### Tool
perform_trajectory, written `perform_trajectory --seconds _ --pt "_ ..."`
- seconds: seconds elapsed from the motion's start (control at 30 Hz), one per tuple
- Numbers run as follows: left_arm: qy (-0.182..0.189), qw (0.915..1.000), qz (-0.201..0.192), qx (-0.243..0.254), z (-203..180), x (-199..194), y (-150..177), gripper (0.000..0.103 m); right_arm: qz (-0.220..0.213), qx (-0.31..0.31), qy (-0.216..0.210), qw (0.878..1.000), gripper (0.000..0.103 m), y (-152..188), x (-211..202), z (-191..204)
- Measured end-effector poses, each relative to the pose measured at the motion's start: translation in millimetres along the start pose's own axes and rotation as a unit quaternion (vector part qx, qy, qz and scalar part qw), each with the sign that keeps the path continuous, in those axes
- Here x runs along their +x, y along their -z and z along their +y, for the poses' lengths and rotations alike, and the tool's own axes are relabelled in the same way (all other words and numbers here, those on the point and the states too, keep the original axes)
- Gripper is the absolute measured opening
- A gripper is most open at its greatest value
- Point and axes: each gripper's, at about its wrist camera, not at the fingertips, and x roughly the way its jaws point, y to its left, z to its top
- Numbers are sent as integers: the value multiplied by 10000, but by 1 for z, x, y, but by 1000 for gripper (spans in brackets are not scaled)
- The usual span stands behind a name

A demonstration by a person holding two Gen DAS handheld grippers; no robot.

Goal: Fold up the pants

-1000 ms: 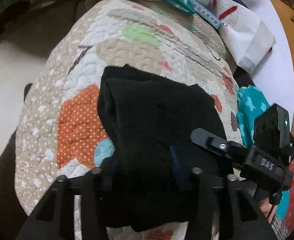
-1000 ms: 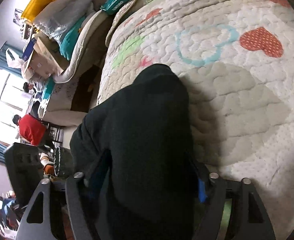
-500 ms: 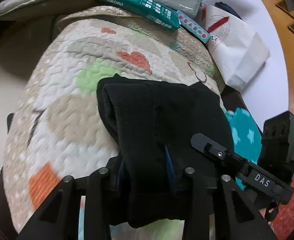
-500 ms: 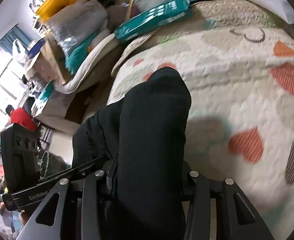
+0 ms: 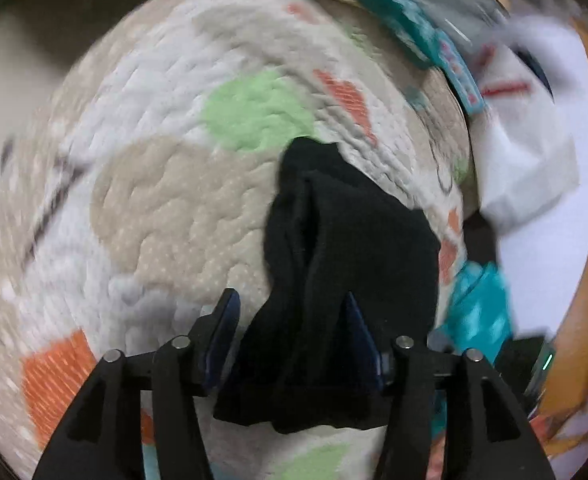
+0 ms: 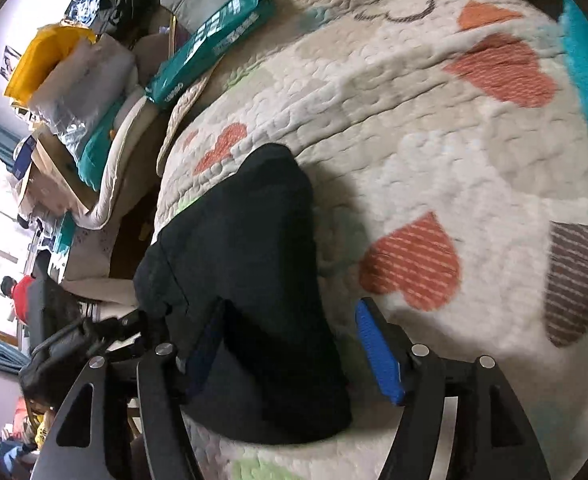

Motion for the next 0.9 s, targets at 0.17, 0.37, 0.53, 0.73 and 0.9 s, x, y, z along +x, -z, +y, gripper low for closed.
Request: perform_trajectory --seconds 0.17,0.37,0.53,0.73,0.9 --pt "135 9981 -121 -595 18 -20 6 56 -319 -107 39 9994 72 6 -43 3" --pt "-495 9978 -397 197 -2 -68 45 56 -549 -181 -58 9983 74 39 -84 10" --pt "-1321 9791 -1103 1084 -20 -101 114 57 -663 -148 57 9977 75 78 -98 9" --pt "-2450 9155 -2493 1991 -40 -126 199 64 -943 -267 453 9942 75 119 -115 9" --pt "-2773 8980 -2641 2165 -43 -127 231 69 -1173 -527 697 9892 75 129 -127 18"
